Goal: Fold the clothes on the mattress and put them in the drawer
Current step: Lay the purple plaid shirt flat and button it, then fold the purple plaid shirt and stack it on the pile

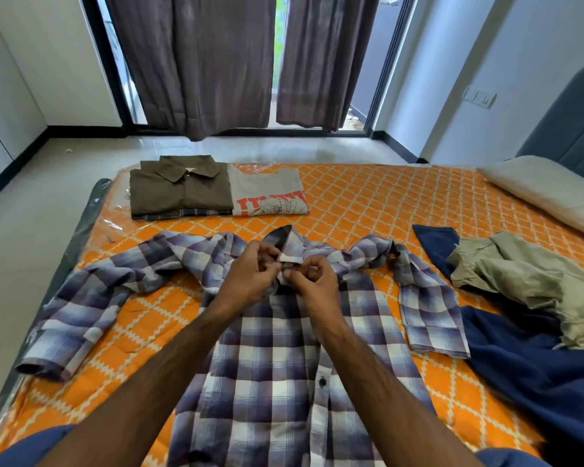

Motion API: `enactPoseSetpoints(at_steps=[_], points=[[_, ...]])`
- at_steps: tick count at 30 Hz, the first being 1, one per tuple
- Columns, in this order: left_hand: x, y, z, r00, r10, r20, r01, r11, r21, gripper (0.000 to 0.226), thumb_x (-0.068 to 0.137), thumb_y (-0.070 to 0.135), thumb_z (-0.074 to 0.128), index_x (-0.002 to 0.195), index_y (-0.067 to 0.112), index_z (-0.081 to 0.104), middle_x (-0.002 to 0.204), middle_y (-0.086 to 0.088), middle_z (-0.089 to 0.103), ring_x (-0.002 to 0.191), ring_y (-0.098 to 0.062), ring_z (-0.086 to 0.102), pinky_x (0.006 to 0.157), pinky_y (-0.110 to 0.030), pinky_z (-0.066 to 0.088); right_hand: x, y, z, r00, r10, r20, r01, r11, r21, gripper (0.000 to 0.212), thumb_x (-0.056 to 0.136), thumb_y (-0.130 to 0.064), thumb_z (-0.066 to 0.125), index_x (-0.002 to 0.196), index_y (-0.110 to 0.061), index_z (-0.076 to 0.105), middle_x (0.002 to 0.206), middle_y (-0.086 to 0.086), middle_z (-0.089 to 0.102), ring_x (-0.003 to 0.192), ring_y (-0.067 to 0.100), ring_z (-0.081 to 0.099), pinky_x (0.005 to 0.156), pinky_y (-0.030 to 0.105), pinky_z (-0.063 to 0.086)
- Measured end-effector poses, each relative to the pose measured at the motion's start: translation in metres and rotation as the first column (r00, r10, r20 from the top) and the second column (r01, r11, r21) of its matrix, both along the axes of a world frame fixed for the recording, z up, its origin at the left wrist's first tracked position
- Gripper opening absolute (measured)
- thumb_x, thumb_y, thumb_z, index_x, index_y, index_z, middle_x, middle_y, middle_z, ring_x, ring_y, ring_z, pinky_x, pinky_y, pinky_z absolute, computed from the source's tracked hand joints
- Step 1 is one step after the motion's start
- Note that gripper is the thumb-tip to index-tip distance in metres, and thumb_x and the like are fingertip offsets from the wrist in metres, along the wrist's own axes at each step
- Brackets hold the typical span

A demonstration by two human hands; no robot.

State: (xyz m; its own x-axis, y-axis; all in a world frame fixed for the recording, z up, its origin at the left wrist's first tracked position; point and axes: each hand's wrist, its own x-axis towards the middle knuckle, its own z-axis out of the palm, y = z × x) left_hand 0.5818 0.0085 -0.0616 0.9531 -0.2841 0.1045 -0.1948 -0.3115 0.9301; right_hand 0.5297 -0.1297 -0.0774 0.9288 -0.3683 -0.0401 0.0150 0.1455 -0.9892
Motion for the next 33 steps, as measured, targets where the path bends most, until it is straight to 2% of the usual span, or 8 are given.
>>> enactPoseSetpoints(at_steps=[5,11,15,17,21,25,29,33], points=[[0.007,0.008,0.007,0.98,-0.078,-0.185,0.046,0.984,-0.173,0.042,0.091,0.0,0.068,0.126,0.017,0.054,0.113,-0.006,0.067,0.105,-0.019,0.067,0.076,-0.023,0.058,0.001,-0.01,-0.001,0.993,-0.105,-0.058,0.114,0.978,0.173,0.016,0.094,-0.001,0.065,0.109,-0.008,0.062,0.094,0.01,0.076,0.09,0.025,0.071,0.082,0.037,0.058],[-0.002,-0.004,0.027,0.985,-0.171,0.019,0.172,0.983,-0.062,0.044,0.085,0.006,0.077,0.119,0.024,0.057,0.107,0.0,0.069,0.1,-0.011,0.068,0.082,-0.029,0.06,-0.009,-0.008,0.003,0.992,0.079,-0.101,-0.092,0.987,-0.133,0.057,0.085,-0.013,0.081,0.133,-0.024,0.053,0.12,-0.007,0.07,0.107,0.0,0.066,0.098,0.027,0.055],[-0.005,-0.016,0.057,0.989,-0.095,0.117,0.099,0.994,-0.035,0.04,0.08,0.012,0.082,0.106,0.033,0.06,0.099,0.002,0.07,0.091,-0.013,0.069,0.081,-0.038,0.06,-0.003,-0.008,0.02,0.999,0.028,-0.047,-0.034,0.988,-0.149,0.047,0.091,-0.013,0.071,0.134,-0.025,0.055,0.121,-0.003,0.071,0.112,0.011,0.068,0.099,0.039,0.057],[-0.003,-0.018,0.086,0.981,-0.158,0.117,0.167,0.983,-0.081,0.034,0.086,0.008,0.077,0.11,0.026,0.062,0.099,-0.001,0.071,0.092,-0.014,0.07,0.082,-0.038,0.06,0.001,-0.008,0.046,0.999,-0.002,0.044,0.008,0.989,-0.146,0.036,0.094,-0.006,0.065,0.128,-0.018,0.06,0.115,0.001,0.072,0.105,0.015,0.07,0.092,0.034,0.058],[0.006,-0.014,0.149,0.903,-0.315,0.292,0.315,0.948,0.048,0.034,0.088,0.008,0.057,0.118,0.024,0.061,0.119,0.003,0.067,0.109,-0.008,0.062,0.091,-0.029,0.049,0.021,-0.024,0.111,0.982,-0.025,0.185,0.027,1.0,-0.005,0.018,0.094,0.002,0.06,0.109,-0.007,0.061,0.092,0.013,0.072,0.083,0.027,0.07,0.075,0.039,0.057],[0.024,0.0,0.194,0.793,-0.248,0.556,0.025,0.926,0.377,0.035,0.082,0.035,0.05,0.113,0.031,0.066,0.116,0.002,0.061,0.107,-0.019,0.058,0.092,-0.045,0.049,0.023,-0.036,0.18,0.971,0.061,0.23,-0.122,0.957,0.264,0.02,0.097,0.007,0.047,0.103,-0.007,0.06,0.076,0.005,0.068,0.066,0.017,0.063,0.063,0.03,0.052],[0.037,0.015,0.23,0.817,-0.271,0.509,0.124,0.944,0.304,0.044,0.08,0.065,0.061,0.122,0.057,0.051,0.136,-0.001,0.046,0.129,-0.02,0.047,0.108,-0.049,0.042,0.015,-0.052,0.255,0.941,0.085,0.327,-0.209,0.907,0.367,0.025,0.084,-0.002,0.051,0.106,-0.001,0.064,0.094,0.015,0.069,0.087,0.028,0.065,0.086,0.04,0.052],[0.031,0.016,0.268,0.891,-0.283,0.354,0.271,0.959,0.085,0.082,0.074,0.039,0.083,0.14,0.028,0.036,0.143,-0.001,0.049,0.132,-0.014,0.051,0.103,-0.033,0.048,0.008,-0.072,0.316,0.926,0.071,0.37,-0.228,0.887,0.401,0.024,0.086,-0.007,0.043,0.079,-0.002,0.066,0.077,0.015,0.068,0.076,0.03,0.065,0.085,0.041,0.051]])
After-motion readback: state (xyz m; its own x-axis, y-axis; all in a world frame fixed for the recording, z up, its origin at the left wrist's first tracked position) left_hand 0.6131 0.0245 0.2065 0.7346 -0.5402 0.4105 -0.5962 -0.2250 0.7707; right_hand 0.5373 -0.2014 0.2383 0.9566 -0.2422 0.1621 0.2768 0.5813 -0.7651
